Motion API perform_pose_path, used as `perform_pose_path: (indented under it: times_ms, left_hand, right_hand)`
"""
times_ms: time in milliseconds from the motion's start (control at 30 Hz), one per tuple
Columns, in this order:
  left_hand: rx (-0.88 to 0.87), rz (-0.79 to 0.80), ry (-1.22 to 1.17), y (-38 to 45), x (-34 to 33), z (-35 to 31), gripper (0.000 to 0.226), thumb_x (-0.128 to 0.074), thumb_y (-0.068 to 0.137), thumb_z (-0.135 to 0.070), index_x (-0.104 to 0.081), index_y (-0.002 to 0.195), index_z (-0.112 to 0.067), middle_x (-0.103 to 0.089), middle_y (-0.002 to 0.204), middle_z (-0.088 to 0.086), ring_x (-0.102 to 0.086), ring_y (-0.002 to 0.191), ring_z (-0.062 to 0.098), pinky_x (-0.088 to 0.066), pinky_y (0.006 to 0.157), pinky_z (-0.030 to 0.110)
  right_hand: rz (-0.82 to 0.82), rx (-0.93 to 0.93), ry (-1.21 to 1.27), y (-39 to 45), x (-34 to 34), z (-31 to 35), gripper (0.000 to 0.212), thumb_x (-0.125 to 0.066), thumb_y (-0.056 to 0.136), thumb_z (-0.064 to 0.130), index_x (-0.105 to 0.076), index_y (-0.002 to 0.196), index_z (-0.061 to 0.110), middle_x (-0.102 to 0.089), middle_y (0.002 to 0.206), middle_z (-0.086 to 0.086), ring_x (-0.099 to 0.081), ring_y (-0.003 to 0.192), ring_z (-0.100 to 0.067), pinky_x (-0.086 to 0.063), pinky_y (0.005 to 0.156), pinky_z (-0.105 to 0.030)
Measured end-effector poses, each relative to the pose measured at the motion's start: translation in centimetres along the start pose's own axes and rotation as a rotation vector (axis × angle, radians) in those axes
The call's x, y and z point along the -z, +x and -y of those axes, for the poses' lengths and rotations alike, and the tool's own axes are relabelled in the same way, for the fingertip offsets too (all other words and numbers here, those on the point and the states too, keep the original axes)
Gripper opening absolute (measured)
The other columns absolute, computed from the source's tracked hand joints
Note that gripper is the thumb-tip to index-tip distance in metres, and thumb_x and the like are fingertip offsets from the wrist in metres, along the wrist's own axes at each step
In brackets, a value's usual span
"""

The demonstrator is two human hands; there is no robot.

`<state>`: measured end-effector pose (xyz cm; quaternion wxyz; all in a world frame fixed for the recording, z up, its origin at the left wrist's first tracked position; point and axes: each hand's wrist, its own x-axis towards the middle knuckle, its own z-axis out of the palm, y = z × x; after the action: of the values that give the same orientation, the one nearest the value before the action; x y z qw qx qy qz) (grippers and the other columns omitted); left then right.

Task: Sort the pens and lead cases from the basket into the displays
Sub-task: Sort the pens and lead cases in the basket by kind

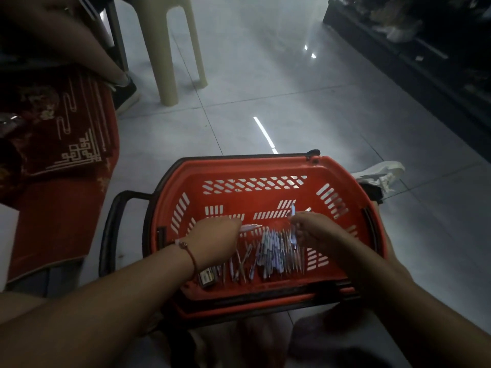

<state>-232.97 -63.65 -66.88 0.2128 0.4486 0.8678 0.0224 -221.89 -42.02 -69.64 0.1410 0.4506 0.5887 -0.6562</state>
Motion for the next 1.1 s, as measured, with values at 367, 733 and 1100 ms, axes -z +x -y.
perform_pose_path:
  times_ms: [367,733,1100]
  left_hand:
    - [-0.013,0.023,0.012,0.5,-1.6,2.0,0.023,-0.050,0.096,-0.015,-0.055,0.117,-0.021,-0.053,0.109,0.000,-0.052,0.087,0.016,-0.034,0.066,0.027]
    - [0.018,0.210,-0.135,-1.3,-5.7,3.8,0.027,-0.046,0.098,-0.031,-0.054,0.123,-0.032,-0.053,0.121,-0.007,-0.054,0.106,0.014,-0.049,0.087,0.032]
    - [-0.108,0.131,-0.071,-0.5,-5.3,4.0,0.030,-0.048,0.097,-0.022,-0.057,0.124,-0.032,-0.053,0.115,-0.004,-0.055,0.106,0.017,-0.046,0.080,0.031]
  right_hand:
    - [-0.084,-0.072,-0.917,11.3,-1.8,-4.1,0.024,-0.071,0.090,0.030,-0.065,0.096,0.007,-0.065,0.078,-0.004,-0.063,0.064,-0.012,-0.044,0.049,-0.021]
    - [0.017,-0.155,-1.021,17.0,-2.9,-8.5,0.020,-0.060,0.095,0.015,-0.055,0.076,0.020,-0.052,0.073,0.001,-0.047,0.060,-0.008,-0.037,0.050,-0.017]
    - [0.131,-0.049,-0.783,11.8,-4.6,-3.2,0.024,-0.057,0.099,0.037,-0.065,0.092,0.016,-0.066,0.084,-0.004,-0.063,0.072,-0.014,-0.051,0.061,-0.024]
